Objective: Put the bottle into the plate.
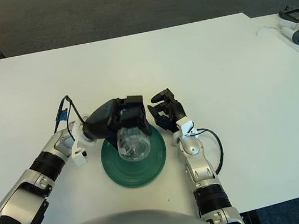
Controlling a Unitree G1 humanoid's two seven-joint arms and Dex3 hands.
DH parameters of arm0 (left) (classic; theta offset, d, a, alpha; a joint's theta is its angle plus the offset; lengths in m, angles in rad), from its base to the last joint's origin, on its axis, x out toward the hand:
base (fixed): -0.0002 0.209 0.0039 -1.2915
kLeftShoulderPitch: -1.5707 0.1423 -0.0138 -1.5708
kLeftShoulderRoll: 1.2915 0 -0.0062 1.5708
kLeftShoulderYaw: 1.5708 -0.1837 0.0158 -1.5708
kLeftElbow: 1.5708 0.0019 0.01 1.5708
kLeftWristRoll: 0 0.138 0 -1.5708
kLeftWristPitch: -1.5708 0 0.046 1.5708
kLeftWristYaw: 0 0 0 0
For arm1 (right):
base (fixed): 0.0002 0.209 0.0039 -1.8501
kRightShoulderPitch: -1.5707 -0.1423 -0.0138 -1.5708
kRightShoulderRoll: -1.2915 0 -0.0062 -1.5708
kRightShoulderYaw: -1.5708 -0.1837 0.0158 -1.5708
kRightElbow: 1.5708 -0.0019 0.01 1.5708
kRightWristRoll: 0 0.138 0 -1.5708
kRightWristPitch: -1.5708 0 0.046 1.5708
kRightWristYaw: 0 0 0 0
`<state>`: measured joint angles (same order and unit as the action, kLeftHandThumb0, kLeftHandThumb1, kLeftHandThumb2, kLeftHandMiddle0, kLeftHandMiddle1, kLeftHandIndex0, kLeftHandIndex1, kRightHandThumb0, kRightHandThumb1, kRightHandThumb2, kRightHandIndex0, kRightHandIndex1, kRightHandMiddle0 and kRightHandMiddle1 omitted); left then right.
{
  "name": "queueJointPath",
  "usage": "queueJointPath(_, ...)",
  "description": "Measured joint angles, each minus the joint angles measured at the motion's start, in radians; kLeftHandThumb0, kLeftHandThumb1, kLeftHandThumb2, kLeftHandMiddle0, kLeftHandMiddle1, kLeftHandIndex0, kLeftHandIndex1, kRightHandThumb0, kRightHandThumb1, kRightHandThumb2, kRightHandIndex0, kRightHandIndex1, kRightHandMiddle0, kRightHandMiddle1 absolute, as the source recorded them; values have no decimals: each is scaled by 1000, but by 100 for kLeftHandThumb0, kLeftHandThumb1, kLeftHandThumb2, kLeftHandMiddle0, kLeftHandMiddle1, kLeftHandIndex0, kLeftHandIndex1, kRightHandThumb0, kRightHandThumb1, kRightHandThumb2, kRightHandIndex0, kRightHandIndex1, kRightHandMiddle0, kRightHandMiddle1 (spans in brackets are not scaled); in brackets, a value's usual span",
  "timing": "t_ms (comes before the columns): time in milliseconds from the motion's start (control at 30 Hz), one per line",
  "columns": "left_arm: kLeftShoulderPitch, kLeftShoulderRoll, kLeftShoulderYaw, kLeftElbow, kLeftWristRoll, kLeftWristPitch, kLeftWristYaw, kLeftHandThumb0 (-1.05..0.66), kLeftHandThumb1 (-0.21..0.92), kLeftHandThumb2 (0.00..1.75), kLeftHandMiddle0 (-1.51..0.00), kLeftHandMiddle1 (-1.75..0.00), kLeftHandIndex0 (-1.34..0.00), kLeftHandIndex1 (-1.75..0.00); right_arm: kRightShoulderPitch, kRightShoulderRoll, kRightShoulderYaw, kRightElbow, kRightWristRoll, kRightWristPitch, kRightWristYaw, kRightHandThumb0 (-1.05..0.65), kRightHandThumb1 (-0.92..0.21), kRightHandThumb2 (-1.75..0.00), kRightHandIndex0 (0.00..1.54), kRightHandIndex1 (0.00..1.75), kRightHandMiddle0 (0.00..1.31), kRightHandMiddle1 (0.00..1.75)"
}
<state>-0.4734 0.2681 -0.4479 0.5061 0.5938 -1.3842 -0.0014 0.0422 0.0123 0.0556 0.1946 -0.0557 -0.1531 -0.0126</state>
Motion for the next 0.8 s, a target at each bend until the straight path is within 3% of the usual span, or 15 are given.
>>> queueJointPath(367, 9, 14, 139, -99, 317, 29, 134, -51, 22, 144, -122, -175, -69, -175, -39, -14, -17, 68, 9, -46, 34, -1, -92, -39, 43, 132, 17, 175)
queueJointPath(800, 9, 75, 82, -167, 538, 146, 314, -51, 21, 145, -123, -175, -70, -175, -45, -13, -29, 79, 26, -49, 43, -1, -92, -39, 43, 132, 18, 175)
